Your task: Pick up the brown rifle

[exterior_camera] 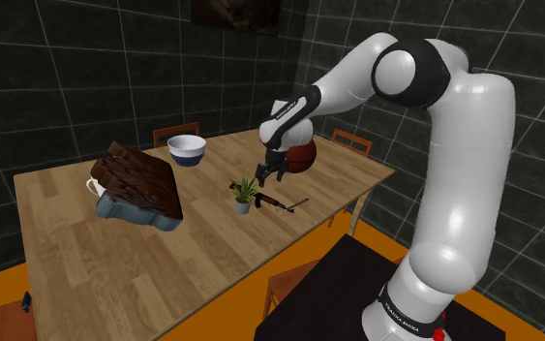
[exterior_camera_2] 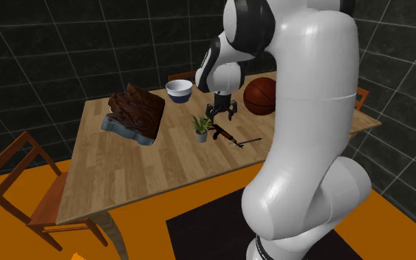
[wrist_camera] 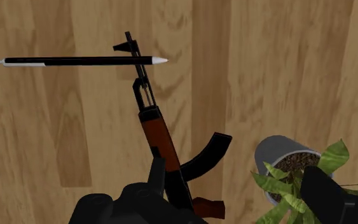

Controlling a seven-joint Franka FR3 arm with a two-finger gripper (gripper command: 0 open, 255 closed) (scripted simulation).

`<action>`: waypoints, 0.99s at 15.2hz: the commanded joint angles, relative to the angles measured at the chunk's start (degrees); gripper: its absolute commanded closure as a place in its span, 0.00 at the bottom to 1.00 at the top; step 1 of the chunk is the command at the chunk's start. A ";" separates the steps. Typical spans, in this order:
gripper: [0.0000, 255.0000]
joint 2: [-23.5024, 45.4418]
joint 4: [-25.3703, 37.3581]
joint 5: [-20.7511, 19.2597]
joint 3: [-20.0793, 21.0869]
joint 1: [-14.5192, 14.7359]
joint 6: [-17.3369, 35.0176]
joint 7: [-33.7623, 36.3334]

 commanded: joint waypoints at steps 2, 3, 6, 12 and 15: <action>0.00 7.00 6.22 1.11 0.37 -1.07 1.24 -1.13; 0.00 9.22 8.33 1.40 0.50 -1.44 1.49 -1.41; 0.00 15.91 15.22 2.03 0.91 -2.57 1.79 -2.06; 0.00 23.91 22.69 2.61 1.50 -3.80 2.80 -2.55; 0.00 25.75 23.25 2.84 1.76 -3.99 4.09 -2.69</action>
